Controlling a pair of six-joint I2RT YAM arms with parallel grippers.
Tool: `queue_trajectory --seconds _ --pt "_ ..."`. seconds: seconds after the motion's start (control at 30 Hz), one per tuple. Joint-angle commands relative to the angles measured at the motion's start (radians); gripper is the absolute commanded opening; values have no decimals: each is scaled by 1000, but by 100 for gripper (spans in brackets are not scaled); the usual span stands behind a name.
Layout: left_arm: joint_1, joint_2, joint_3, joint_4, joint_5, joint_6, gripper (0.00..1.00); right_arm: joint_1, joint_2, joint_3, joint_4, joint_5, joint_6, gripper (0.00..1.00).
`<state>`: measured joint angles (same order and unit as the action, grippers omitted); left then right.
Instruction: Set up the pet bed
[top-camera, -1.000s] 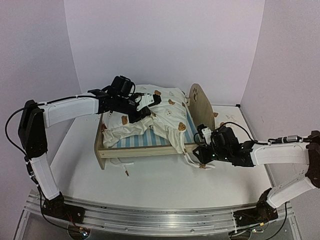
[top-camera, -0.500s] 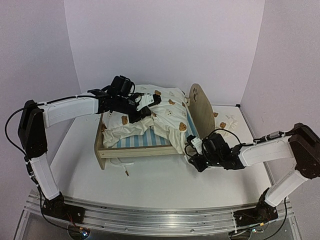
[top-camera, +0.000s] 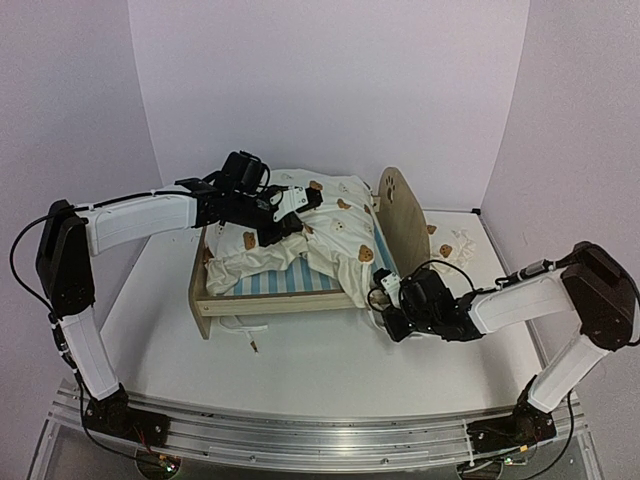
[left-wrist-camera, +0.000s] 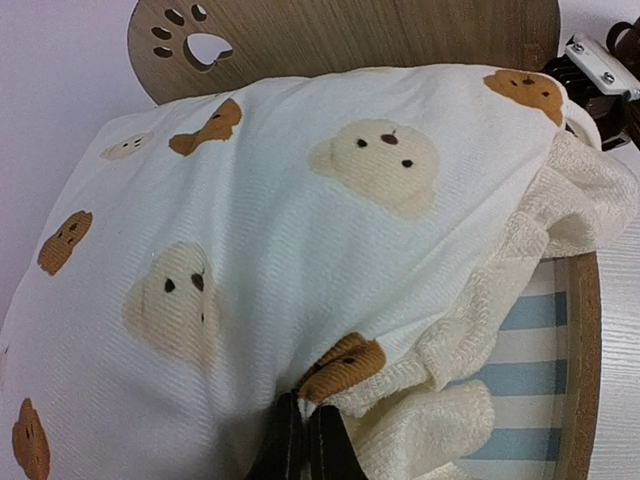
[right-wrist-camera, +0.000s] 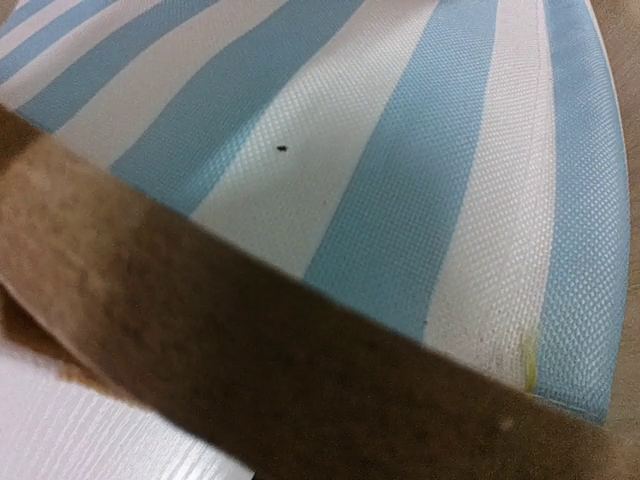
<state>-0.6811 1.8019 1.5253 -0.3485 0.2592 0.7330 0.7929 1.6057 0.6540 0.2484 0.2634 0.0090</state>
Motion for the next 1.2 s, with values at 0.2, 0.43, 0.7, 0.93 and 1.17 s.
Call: queue_trajectory --seconds 0.2,0.43,0.7,0.93,1.17 --pt "15 -45 -1 39 18 -27 0 9 -255 257 -360 -88 16 0" --pt "16 -65 -48 49 41 -50 0 0 -206 437 -457 55 -1 0" --pt "15 -47 -53 48 42 -83 0 -100 -140 589 -463 113 -51 0" --pt "15 -22 -27 53 50 -92 0 -140 -80 644 -484 50 -127 0" --pt "15 -19 -29 63 61 -93 0 -170 -46 737 -542 81 -184 0"
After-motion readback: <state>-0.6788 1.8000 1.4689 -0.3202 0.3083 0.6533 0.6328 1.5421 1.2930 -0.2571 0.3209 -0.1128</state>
